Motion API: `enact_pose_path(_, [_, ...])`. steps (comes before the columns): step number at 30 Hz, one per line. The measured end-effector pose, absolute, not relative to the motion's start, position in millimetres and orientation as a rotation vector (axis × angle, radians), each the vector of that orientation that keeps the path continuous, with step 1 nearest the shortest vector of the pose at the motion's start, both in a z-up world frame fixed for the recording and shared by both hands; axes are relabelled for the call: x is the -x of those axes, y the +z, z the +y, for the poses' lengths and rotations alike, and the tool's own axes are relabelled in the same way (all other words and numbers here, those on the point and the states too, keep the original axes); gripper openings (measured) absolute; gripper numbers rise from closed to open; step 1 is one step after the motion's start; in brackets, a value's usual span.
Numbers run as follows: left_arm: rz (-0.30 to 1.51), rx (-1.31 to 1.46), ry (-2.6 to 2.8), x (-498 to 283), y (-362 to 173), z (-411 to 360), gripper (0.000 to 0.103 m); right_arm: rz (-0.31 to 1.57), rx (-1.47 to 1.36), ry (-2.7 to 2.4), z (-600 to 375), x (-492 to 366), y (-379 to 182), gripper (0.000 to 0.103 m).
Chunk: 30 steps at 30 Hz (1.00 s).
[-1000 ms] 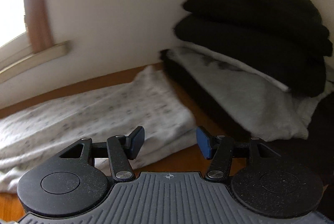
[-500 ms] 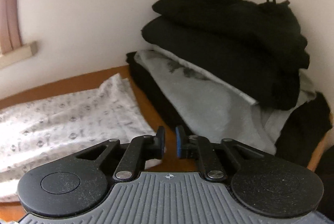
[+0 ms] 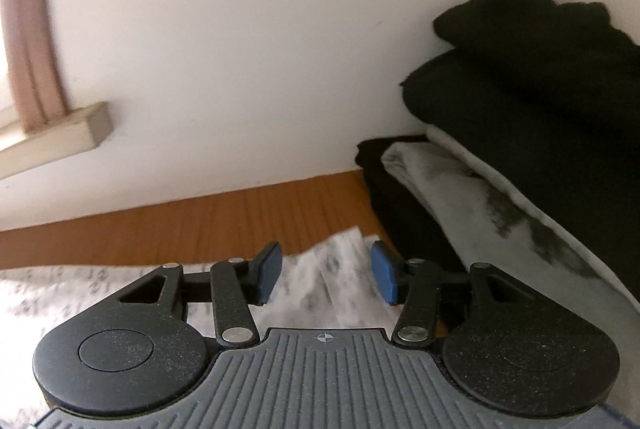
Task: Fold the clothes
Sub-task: 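Pinch the garment end by the black pile with the right gripper while the left gripper pinches too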
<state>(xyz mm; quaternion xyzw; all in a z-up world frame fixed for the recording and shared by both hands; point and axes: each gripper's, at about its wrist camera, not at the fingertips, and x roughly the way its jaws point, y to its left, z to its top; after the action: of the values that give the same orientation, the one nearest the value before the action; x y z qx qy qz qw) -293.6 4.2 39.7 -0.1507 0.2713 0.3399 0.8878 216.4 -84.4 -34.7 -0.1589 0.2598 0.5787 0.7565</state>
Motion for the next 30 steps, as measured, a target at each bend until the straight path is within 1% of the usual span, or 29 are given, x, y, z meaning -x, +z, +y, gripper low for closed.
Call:
enact_pose_path(3, [0.575,0.300,0.683,291.3,39.3,2.4,0.080,0.590,0.414,1.233,-71.3,-216.3,-41.4,0.055])
enact_pose_path(5, [0.580,0.298,0.684,290.6,39.0,2.0,0.074,0.579,0.423,1.230,-70.8,-217.3,-44.2,0.042])
enact_pose_path(6, [0.582,0.301,0.690,290.7,38.8,2.5,0.071,0.574,0.411,1.228,-73.0,-218.8,-44.5,0.026])
enact_pose_path(7, [0.586,0.309,0.693,290.7,38.2,3.8,0.064,0.567,0.393,1.230,-76.5,-220.3,-43.9,0.018])
enact_pose_path(8, [0.588,0.310,0.695,290.8,38.0,4.5,0.059,0.548,0.372,1.231,-81.4,-220.6,-42.3,0.013])
enact_pose_path(9, [0.590,0.308,0.698,290.9,38.0,4.9,0.054,0.518,0.358,1.222,-86.2,-220.2,-40.4,0.005])
enact_pose_path(11, [0.589,0.309,0.690,291.2,38.1,5.7,0.042,0.454,0.330,1.172,-96.0,-220.2,-34.3,0.005])
enact_pose_path(13, [0.589,0.306,0.685,291.3,38.5,6.2,0.030,0.449,0.294,1.157,-103.0,-225.3,-29.3,0.005])
enact_pose_path(15, [0.593,0.290,0.679,290.5,38.9,4.7,0.021,0.452,0.305,1.161,-104.0,-227.3,-28.5,0.004])
enact_pose_path(16, [0.592,0.276,0.677,289.7,39.4,2.9,0.010,0.440,0.305,1.159,-104.4,-227.0,-27.7,0.004])
enact_pose_path(17, [0.593,0.259,0.675,289.1,39.9,0.8,0.006,0.425,0.296,1.159,-105.4,-225.6,-25.7,0.004])
enact_pose_path(19, [0.593,0.218,0.674,288.6,41.5,-4.0,0.003,0.393,0.276,1.158,-107.2,-223.1,-21.3,0.004])
enact_pose_path(22, [0.562,0.185,0.669,292.6,48.3,-9.9,0.002,0.330,0.232,1.147,-108.9,-219.9,-10.8,0.003])
enact_pose_path(25, [0.429,0.240,0.658,314.4,69.1,-8.9,0.002,0.309,0.252,1.112,-103.3,-218.0,-6.5,0.003])
enact_pose_path(27, [0.372,0.273,0.652,322.7,75.4,-6.2,0.002,0.315,0.265,1.095,-98.7,-219.5,-8.4,0.001])
enact_pose_path(30, [0.429,0.270,0.703,313.1,63.4,0.9,0.003,0.324,0.271,1.063,-92.5,-225.4,-14.7,0.001])
